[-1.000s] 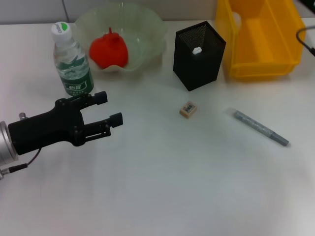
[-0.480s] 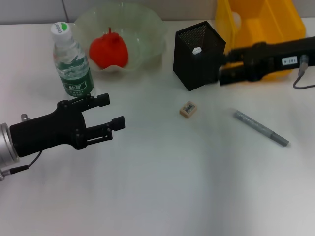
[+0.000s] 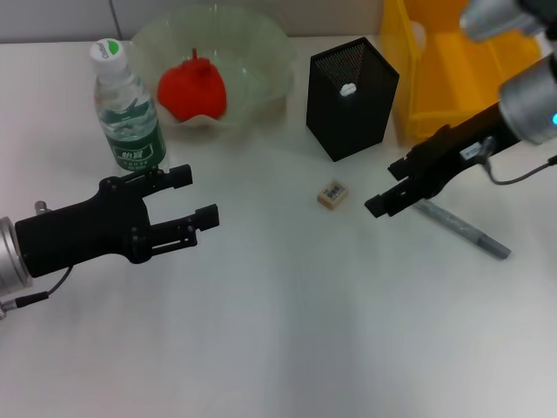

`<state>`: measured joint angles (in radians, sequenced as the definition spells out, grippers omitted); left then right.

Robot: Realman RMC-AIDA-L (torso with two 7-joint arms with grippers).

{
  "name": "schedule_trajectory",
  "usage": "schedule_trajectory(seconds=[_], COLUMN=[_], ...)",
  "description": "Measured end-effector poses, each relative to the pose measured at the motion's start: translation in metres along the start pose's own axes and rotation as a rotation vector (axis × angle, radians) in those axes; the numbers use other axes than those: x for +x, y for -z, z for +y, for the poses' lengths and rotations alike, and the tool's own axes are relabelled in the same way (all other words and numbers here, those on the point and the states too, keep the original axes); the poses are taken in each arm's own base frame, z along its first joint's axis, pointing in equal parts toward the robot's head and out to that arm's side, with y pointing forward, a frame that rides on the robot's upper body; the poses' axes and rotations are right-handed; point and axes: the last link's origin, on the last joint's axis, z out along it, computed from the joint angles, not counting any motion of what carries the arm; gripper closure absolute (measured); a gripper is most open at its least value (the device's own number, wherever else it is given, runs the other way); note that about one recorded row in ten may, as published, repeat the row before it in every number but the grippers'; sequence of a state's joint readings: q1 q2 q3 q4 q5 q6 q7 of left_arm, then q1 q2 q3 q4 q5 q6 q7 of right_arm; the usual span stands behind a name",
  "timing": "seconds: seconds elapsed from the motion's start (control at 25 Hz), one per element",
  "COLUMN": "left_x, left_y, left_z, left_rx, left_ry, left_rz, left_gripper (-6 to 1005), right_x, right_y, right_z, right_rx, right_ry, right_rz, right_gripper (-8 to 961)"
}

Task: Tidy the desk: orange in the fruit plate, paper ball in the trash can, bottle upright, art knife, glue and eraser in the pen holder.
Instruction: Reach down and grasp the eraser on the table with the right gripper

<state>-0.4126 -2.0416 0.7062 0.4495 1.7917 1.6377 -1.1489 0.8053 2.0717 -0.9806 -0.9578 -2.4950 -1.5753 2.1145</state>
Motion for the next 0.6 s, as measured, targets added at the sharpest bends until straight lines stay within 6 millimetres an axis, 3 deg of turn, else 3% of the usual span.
schedule_trajectory(seconds=[0.44,0.6], left_x=[0.0,0.0], left_y=[0.0,0.0], left_z=[-0.001,-0.001], left_rx=[0.008,0.008], left_ry=[0.002,0.005], left_rz=[0.003,0.004], left_gripper=[201,201], right_x=[-0.012,-0.016], right_y=[-0.046,-0.053], right_z=[0.004,0.006], right_rx=[0.09,0.103], right_ry=[0.097,0.12], right_rz=[0.015,0.005], right_gripper=[137,136])
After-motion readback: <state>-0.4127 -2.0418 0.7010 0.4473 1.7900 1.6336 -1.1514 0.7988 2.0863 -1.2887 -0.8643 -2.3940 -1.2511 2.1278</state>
